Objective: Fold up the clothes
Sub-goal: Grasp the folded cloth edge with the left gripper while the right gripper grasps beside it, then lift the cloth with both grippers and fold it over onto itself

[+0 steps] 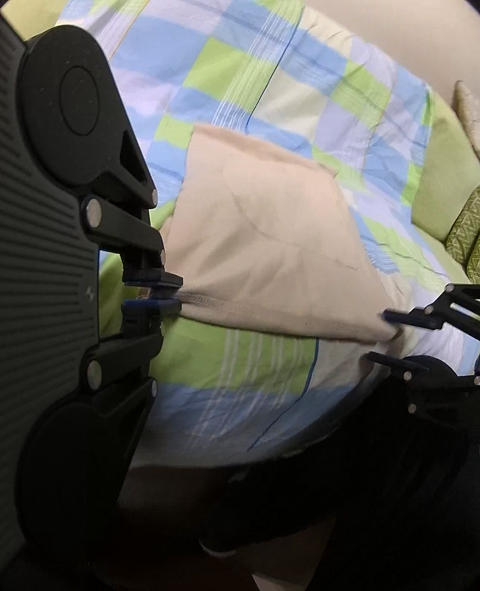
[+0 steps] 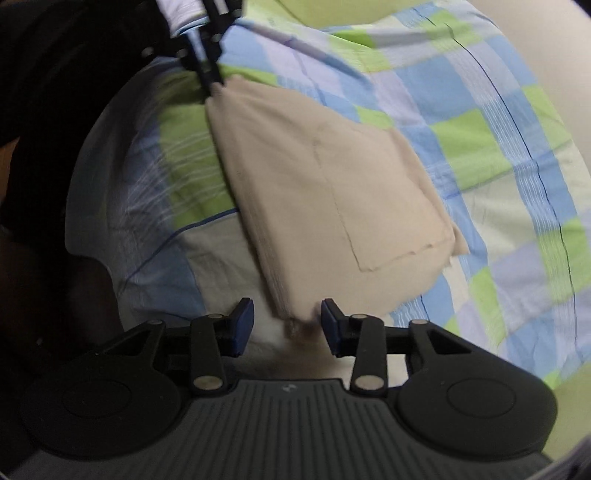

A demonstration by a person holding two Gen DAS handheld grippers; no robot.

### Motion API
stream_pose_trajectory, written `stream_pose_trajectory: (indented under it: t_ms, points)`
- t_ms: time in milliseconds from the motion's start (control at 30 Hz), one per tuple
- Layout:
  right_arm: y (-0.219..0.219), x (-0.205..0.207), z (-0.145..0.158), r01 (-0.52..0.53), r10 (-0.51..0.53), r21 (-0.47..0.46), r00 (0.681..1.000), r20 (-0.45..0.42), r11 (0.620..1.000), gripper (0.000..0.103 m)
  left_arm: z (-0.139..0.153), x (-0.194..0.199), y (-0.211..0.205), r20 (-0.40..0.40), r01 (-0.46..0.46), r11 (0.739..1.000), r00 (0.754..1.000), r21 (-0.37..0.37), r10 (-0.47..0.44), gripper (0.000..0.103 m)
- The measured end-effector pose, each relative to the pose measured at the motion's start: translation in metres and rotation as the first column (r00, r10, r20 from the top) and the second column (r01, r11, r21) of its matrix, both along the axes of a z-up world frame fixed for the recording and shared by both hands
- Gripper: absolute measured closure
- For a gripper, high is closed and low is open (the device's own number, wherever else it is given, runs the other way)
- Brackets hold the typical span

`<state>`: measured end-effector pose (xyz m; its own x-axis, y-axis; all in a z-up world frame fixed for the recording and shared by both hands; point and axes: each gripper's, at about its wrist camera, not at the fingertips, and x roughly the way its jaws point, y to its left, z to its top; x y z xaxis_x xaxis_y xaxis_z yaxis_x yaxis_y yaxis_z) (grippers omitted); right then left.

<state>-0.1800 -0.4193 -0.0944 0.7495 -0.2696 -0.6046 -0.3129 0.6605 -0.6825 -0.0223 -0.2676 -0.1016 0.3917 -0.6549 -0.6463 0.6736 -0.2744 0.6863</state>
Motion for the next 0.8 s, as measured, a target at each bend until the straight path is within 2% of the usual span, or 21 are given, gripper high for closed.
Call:
stream_pose_trajectory:
  t_ms: [33,100,300,333,400,433,500,600,667,800]
  points:
    - [0.001,0.0,0.0,-0.001,0.001,-0.013,1.0,0.007,1.0,0.096,0.0,-0.002,0.002,0.011,0.006,1.0,1.0,-0.006,-0.006,0.076]
    - [-0.001,-0.002,0.003,0.009,-0.009,0.006,1.0,0.018,1.0,0.099,-0.002,-0.005,0.007,0.047,0.026,0.999,0.999,-0.022,-0.025,0.06]
    - [-0.003,0.0,0.005,0.024,-0.025,0.03,0.999,0.027,0.999,0.1,-0.017,-0.011,0.003,0.106,0.098,0.995,0.99,0.007,-0.098,0.06]
    - [-0.002,0.0,0.006,0.026,-0.027,0.031,0.999,0.032,0.999,0.1,-0.022,-0.011,-0.002,0.119,0.098,0.995,0.988,0.027,-0.1,0.068]
    - [-0.003,0.0,0.007,0.031,-0.032,0.031,0.999,0.04,0.999,0.1,-0.026,-0.013,-0.004,0.094,0.094,0.993,0.991,0.07,-0.101,0.085]
    - [-0.003,0.0,0.008,0.034,-0.036,0.034,0.998,0.044,0.999,0.1,-0.025,-0.012,-0.005,0.086,0.091,0.993,0.992,0.071,-0.097,0.101]
    - [-0.004,0.0,0.01,0.04,-0.042,0.035,0.998,0.053,0.999,0.101,-0.013,-0.011,-0.003,0.045,0.078,0.995,0.996,0.056,-0.081,0.103]
    - [-0.004,-0.005,0.019,0.056,-0.06,0.063,0.997,0.052,0.996,0.102,0.019,-0.011,0.009,-0.08,0.041,0.999,0.996,0.007,-0.041,0.103]
    - [0.002,-0.016,0.034,0.051,-0.055,0.081,0.997,0.052,0.995,0.102,0.036,-0.011,0.015,-0.116,0.015,1.0,0.993,-0.027,-0.018,0.103]
    - [0.001,-0.019,0.05,0.054,-0.063,0.09,0.993,0.097,0.994,0.102,0.057,0.008,0.002,-0.137,-0.016,0.996,0.991,-0.09,0.003,0.103]
